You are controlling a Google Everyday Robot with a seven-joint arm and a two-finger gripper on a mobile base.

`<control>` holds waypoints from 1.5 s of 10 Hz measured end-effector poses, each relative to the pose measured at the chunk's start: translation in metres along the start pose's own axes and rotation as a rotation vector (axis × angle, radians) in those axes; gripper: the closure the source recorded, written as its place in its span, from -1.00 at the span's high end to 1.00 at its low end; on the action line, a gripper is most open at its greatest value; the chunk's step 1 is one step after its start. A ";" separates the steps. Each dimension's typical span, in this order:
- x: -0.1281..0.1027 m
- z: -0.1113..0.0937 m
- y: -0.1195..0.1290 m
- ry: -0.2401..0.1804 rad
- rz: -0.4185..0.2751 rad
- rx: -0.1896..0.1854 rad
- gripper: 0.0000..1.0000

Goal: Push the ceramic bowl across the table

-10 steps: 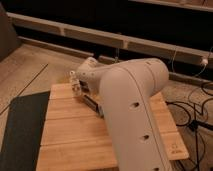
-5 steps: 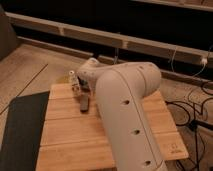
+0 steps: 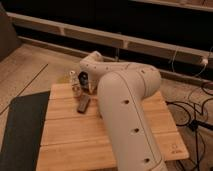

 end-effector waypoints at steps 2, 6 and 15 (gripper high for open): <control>0.002 0.000 0.001 0.003 -0.001 -0.001 0.30; 0.033 0.032 -0.004 0.086 0.014 0.014 0.30; -0.078 0.032 -0.016 -0.258 -0.230 0.081 0.30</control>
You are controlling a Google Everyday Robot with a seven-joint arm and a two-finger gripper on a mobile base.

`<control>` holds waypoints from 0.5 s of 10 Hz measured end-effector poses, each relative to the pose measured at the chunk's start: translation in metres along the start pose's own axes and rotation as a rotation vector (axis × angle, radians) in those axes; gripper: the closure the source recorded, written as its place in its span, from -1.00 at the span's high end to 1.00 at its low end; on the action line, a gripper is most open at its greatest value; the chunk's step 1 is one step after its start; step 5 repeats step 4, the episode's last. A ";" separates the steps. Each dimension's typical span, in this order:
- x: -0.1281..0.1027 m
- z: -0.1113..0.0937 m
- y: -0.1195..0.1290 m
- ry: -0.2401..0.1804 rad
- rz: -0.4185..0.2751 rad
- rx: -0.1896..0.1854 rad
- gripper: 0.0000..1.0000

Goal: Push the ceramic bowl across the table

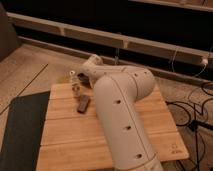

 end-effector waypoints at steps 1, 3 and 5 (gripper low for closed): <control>-0.005 0.001 -0.003 -0.020 -0.020 0.008 0.30; -0.005 0.001 -0.003 -0.020 -0.020 0.009 0.30; -0.006 0.001 -0.003 -0.020 -0.020 0.009 0.30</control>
